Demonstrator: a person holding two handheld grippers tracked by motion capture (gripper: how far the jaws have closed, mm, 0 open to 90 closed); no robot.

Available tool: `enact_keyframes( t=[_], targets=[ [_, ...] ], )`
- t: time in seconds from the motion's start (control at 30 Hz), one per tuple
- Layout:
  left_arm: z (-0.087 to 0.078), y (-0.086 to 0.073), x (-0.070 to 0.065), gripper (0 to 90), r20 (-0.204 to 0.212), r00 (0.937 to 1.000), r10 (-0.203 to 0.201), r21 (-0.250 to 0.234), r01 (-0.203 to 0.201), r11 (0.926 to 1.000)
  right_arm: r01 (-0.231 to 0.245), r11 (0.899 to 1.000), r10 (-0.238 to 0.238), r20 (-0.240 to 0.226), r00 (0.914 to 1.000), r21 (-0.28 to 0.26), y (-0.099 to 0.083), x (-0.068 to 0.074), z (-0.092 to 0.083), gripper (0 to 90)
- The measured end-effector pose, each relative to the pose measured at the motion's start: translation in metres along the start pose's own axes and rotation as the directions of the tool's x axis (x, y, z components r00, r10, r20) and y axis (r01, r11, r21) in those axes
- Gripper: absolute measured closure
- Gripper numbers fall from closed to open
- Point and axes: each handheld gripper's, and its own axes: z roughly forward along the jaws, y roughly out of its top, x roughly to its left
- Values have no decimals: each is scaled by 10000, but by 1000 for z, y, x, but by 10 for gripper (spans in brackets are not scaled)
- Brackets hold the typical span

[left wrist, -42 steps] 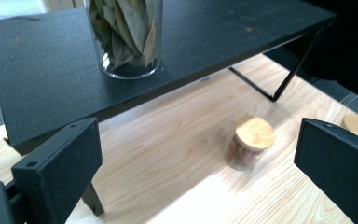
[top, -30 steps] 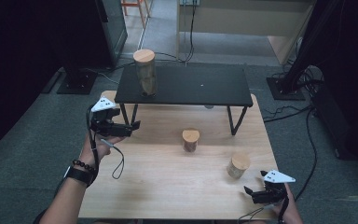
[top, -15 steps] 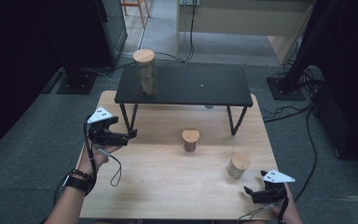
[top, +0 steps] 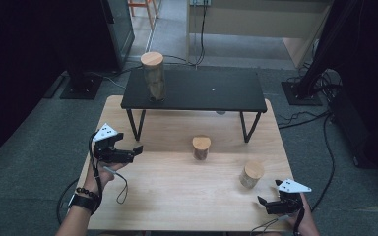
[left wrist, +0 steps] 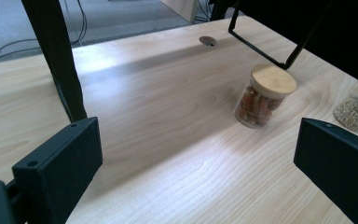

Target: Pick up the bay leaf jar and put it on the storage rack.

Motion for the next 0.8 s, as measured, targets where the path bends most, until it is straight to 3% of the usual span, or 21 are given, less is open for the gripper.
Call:
enact_keyframes(
  t=[0.1,0.2,0.8],
  targets=[
    [2,-7,-1,11,-167,9998,80,9,-80,10000,6,10000,-6,2,10000,5,0,0,0,1],
    [6,-17,2,11,-105,9998,-158,-84,157,9998,8,10000,-8,11,10000,12,0,0,0,1],
    [27,-65,9,11,166,9991,-399,497,391,9980,2,10000,-2,20,10000,13,0,0,0,1]
  ],
)
